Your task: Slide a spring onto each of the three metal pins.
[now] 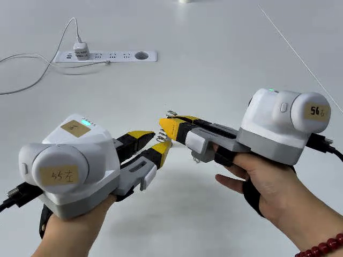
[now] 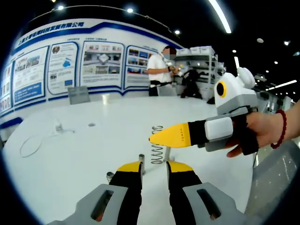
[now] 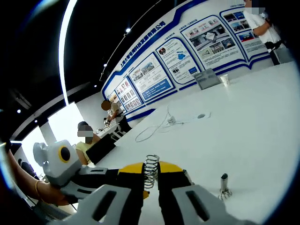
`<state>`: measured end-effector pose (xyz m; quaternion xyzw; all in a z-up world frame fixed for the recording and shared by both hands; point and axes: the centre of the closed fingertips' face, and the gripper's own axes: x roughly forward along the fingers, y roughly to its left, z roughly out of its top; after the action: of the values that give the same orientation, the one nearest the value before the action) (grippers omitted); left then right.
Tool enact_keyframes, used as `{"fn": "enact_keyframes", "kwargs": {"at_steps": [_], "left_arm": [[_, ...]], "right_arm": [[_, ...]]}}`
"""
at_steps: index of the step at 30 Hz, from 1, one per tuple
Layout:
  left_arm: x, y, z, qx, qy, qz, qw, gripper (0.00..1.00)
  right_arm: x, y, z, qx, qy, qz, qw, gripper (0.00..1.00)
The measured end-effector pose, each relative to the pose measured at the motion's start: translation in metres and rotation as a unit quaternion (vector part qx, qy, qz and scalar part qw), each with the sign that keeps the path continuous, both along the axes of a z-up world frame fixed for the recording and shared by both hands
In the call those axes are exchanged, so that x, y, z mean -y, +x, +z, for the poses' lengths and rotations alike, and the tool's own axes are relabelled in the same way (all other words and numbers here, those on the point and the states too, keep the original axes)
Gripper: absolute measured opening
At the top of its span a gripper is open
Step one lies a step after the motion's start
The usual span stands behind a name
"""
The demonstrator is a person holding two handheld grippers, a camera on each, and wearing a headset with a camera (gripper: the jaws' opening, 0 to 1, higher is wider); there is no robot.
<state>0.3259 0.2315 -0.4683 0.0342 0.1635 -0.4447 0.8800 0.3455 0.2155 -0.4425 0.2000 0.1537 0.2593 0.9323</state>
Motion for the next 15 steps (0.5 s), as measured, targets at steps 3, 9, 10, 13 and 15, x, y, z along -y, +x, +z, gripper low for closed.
{"fn": "enact_keyframes", "kwargs": {"at_steps": [3, 9, 10, 13, 15], "left_arm": [[-0.002, -0.001, -0.003, -0.001, 0.01, 0.0, 1.0, 0.24], [-0.008, -0.004, -0.007, 0.01, 0.035, -0.003, 0.9993, 0.32], [-0.009, -0.005, -0.007, 0.01, 0.036, -0.003, 0.9993, 0.33], [-0.012, -0.004, -0.009, 0.01, 0.042, 0.001, 0.9991, 0.38], [-0.014, -0.004, -0.011, 0.009, 0.048, 0.003, 0.9988, 0.4]], "right_arm": [[0.004, 0.003, -0.001, 0.012, -0.027, -0.003, 0.9996, 0.11], [0.009, 0.009, -0.001, 0.032, -0.069, -0.003, 0.9971, 0.11], [0.009, 0.009, -0.002, 0.034, -0.075, -0.001, 0.9966, 0.11], [0.01, 0.012, -0.003, 0.042, -0.092, 0.001, 0.9949, 0.11], [0.01, 0.015, -0.003, 0.047, -0.103, 0.001, 0.9936, 0.11]]}}
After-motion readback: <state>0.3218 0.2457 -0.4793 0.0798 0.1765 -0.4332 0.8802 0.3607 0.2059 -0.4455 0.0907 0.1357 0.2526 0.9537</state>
